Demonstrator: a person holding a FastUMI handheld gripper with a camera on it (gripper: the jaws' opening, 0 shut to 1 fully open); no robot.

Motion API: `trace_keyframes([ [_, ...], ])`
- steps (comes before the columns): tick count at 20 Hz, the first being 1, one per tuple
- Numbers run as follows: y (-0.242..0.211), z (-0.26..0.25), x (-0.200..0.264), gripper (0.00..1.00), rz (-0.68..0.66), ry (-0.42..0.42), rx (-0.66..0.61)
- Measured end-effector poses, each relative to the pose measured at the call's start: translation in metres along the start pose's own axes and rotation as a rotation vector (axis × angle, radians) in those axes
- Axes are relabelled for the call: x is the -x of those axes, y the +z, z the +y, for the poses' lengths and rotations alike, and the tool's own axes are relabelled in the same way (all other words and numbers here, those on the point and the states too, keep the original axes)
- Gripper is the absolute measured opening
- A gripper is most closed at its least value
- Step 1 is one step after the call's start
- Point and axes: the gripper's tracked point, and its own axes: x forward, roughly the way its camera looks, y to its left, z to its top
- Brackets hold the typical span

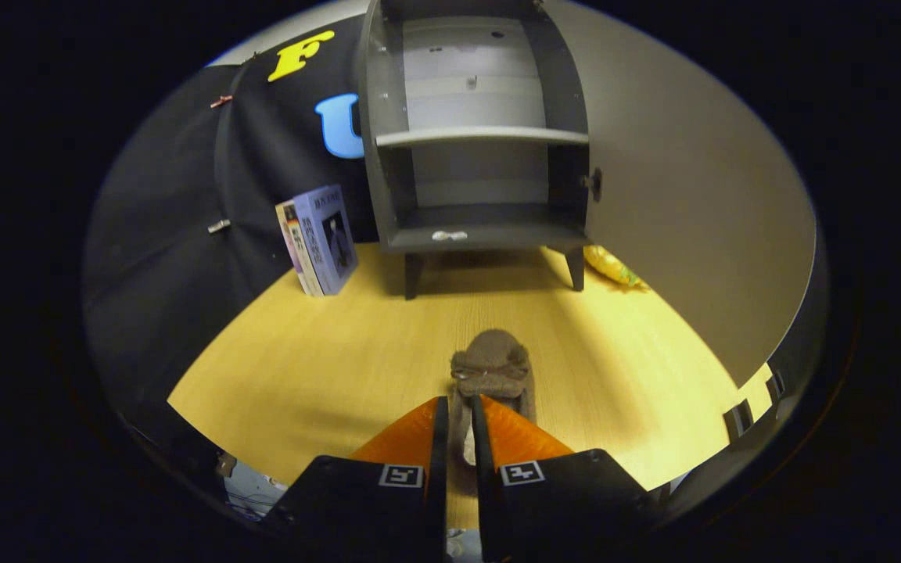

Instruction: Open the shoe cabinet door, grab the shoes and put them into the shoe cabinet, then close the shoe cabinet door.

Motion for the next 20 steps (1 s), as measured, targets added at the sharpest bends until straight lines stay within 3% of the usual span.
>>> trace_keyframes([
  [7, -0.040, -0.002, -0.052, 0.23, 0.104, -0.058, 0.015],
  [20, -0.027, -0.012, -0.113, 0.26, 0.147, -0.121, 0.059],
])
